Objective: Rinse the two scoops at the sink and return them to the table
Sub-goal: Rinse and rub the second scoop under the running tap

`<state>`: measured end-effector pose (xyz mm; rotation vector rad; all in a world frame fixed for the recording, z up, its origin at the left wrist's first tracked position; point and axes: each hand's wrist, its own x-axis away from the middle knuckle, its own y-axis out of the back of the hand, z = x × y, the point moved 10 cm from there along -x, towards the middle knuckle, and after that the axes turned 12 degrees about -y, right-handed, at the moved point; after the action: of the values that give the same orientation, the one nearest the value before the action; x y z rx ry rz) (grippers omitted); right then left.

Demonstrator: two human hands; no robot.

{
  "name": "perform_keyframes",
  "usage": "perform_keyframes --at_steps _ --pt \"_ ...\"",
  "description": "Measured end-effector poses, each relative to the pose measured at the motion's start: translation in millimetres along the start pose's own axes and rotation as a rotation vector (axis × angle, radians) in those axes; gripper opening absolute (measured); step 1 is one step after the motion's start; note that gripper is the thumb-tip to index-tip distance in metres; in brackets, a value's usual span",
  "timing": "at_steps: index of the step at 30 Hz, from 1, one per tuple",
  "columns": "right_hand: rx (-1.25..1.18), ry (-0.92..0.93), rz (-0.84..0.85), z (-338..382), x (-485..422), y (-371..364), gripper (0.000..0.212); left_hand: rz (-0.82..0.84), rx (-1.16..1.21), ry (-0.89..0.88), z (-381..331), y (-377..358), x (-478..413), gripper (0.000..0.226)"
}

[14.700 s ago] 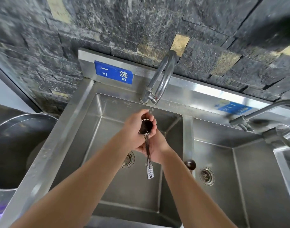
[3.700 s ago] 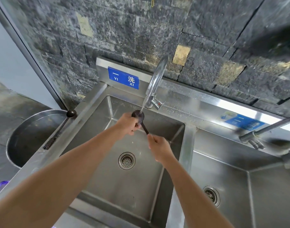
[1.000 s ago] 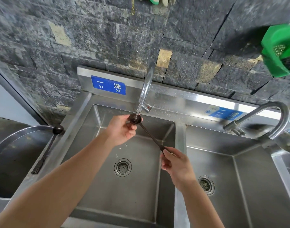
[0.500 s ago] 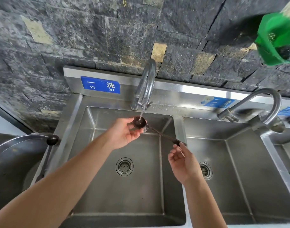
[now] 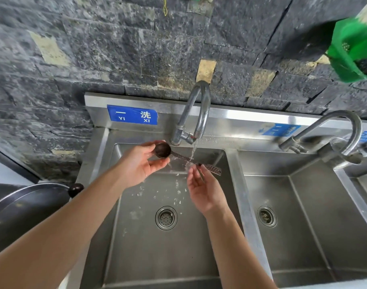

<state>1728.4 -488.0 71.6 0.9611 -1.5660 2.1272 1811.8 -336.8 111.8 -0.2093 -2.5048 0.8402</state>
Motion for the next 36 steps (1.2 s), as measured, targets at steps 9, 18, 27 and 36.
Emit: perform_keyframes --at_steps 9,18,27,36 --pt "0.073 0.003 -0.020 -32 -21 -30 0.010 -0.050 0.035 -0.017 9 16 1 0.031" --pt "0.050 0.083 -0.096 0 -14 -17 0.006 -0.118 0.118 -0.069 -4 28 0 0.032" --pt "0.081 0.105 -0.198 11 -9 -1 0.008 -0.122 0.084 -0.087 -25 57 5 0.035" --pt "0.237 0.040 -0.113 1 -3 -14 0.010 -0.162 0.130 -0.101 -39 70 8 0.040"
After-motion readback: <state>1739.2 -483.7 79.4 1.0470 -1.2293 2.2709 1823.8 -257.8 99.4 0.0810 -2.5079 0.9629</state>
